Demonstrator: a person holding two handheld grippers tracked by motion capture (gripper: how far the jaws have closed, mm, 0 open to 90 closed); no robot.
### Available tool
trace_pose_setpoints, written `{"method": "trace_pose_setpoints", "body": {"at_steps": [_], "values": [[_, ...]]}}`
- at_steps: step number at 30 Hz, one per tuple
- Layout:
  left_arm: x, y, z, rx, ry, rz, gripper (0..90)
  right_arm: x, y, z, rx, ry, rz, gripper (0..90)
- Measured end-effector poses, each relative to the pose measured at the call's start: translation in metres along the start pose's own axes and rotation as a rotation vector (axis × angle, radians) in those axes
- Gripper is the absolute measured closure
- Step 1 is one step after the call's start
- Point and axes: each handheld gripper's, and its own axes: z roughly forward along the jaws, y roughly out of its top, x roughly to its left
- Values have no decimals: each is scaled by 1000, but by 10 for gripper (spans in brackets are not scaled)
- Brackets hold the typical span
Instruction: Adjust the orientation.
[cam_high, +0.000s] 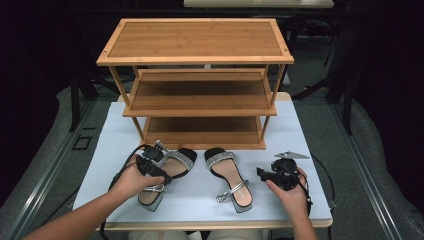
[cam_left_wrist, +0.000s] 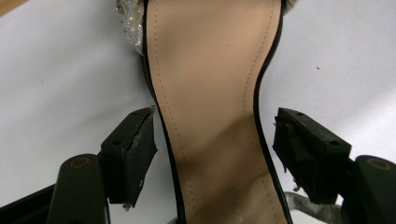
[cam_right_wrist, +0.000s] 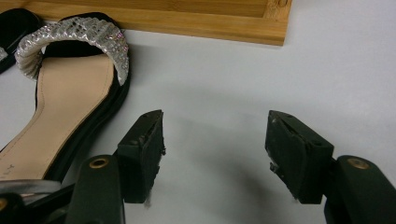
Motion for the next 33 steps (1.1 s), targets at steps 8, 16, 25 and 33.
{"method": "trace_pose_setpoints", "body": {"at_steps": [8, 16, 25, 33], "values": [[-2, -2, 5, -11, 30, 28, 322, -1, 0, 0, -2, -2, 5, 367], [-2, -3, 7, -10, 30, 7, 338, -1, 0, 1, -9, -3, 10, 367], [-4, -2, 7, -1, 53, -22, 357, -1, 0, 2, -7, -2, 12, 367], [0, -3, 5, 6, 33, -46, 376, -1, 0, 2, -8, -1, 14, 367]]}}
